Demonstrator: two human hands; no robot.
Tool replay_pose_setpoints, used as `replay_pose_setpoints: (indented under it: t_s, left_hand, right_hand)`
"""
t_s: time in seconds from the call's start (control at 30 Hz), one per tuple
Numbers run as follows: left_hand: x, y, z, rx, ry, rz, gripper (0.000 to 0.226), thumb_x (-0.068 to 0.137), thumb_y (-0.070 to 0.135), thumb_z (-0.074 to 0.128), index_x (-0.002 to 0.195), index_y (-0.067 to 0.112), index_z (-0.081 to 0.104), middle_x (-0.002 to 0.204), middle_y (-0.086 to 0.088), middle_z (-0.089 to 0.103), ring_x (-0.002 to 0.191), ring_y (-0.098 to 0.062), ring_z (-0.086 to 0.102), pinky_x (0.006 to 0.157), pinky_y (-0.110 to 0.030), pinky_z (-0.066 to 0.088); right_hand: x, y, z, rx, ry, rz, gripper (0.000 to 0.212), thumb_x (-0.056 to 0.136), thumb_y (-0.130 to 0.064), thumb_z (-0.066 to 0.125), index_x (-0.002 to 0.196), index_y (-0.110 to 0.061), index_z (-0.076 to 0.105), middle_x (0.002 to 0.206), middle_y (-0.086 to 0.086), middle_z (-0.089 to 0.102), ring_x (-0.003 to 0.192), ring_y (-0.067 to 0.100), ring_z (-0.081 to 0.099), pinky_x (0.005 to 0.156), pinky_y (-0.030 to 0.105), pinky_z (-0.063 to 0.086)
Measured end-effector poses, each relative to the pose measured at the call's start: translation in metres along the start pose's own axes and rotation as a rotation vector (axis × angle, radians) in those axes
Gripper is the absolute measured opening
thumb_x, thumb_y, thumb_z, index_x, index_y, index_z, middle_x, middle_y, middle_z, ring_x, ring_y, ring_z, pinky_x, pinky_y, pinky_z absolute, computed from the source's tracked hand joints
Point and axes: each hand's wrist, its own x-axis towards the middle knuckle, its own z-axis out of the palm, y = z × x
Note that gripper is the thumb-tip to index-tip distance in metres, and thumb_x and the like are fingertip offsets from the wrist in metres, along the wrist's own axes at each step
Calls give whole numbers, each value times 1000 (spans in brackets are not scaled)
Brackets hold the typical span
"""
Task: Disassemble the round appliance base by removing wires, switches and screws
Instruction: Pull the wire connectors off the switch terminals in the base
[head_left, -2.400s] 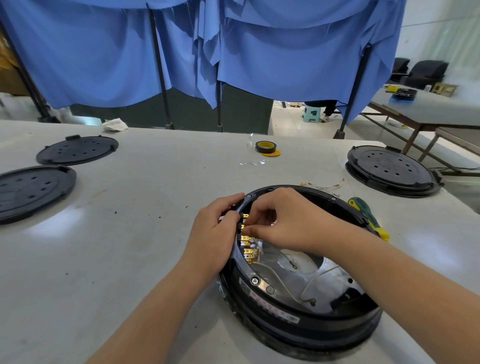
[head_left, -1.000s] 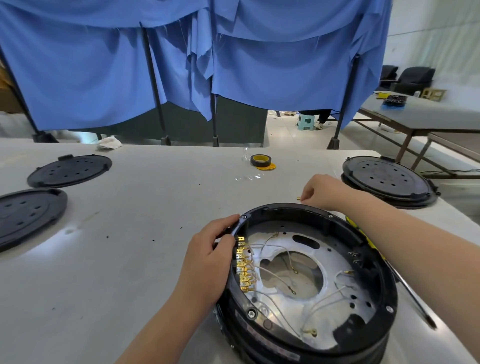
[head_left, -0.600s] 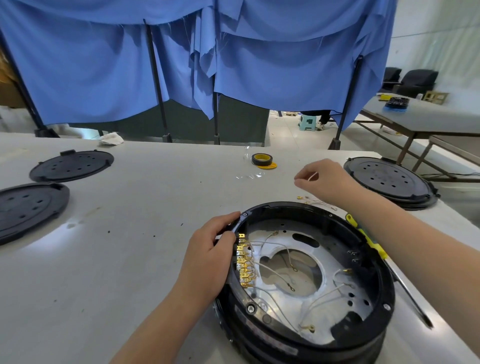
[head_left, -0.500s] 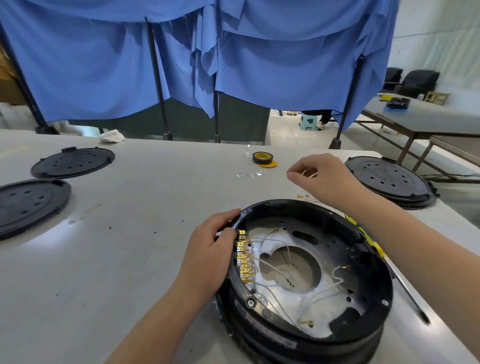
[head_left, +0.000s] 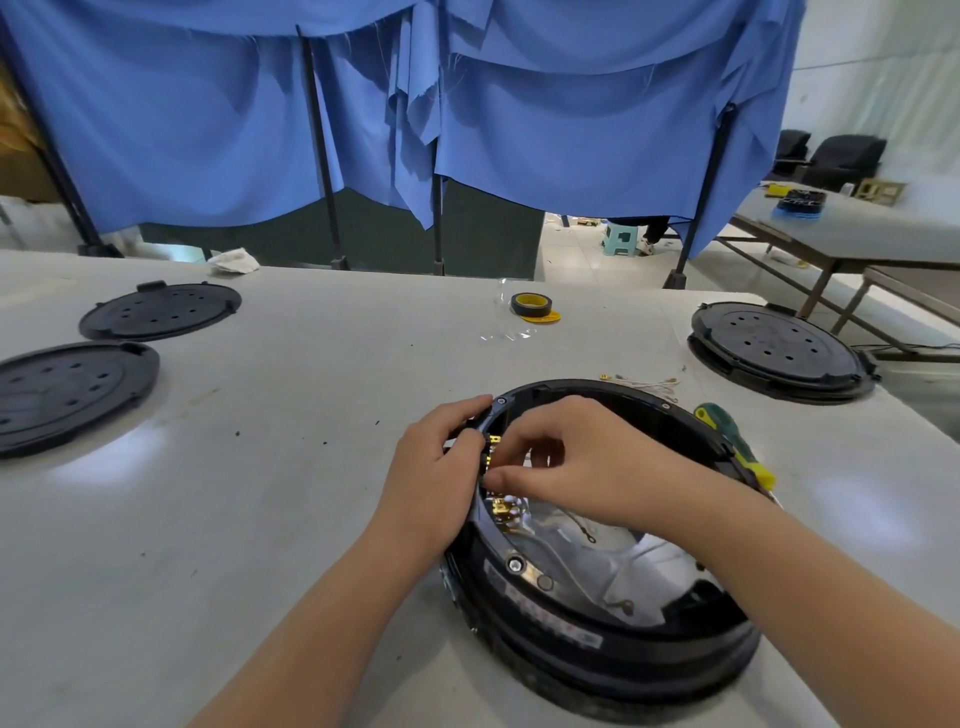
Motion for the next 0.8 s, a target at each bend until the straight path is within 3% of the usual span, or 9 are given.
replay_pose_setpoints:
  t_s: [0.2,0.37,0.63,0.73,0.8]
  left_hand:
    - [1,-1,1,1,8,4,41,90,2,44,121,21,64,122,4,65,113,-11,59,98,-31,47]
    - [0,-2,1,-2,6,9,41,90,2,44,120,21,65,119,6,66,108,-7,59,88,-16,45]
    - [2,-2,1,4,4,17,42,90,2,44,121,20,65,121,5,65,112,-7,58,91,-17,44]
    - [3,-3,1,3,5,14,42,90,1,44,120,20,65,121,5,65,111,-7,58,90,-15,43]
    - [3,-3,1,-1,3,12,42,90,1,44,120,21,65,121,5,65,112,-8,58,93,-20,43]
  right_hand:
    - [-2,5,4,48,-13,10,6,75,-36,76,75,-31,74,61,-1,62,51,2,45,55,27,40]
    - [-3,4,6,1,24,5,5,75,-34,76,73,-32,73,69,-9,62,56,1,48,57,22,41]
    - [-5,-1,8,-95,42,5,14,78,-34,73,65,-33,68,56,-25,59,58,-2,53,53,12,34]
    - [-5,-1,8,-98,47,1,12,78,-33,73,68,-29,70,56,-19,60,59,-1,54,53,13,37]
    - [-4,-2,8,-93,46,-8,11,78,-31,73,68,-29,70,62,-13,63,63,3,56,58,22,45]
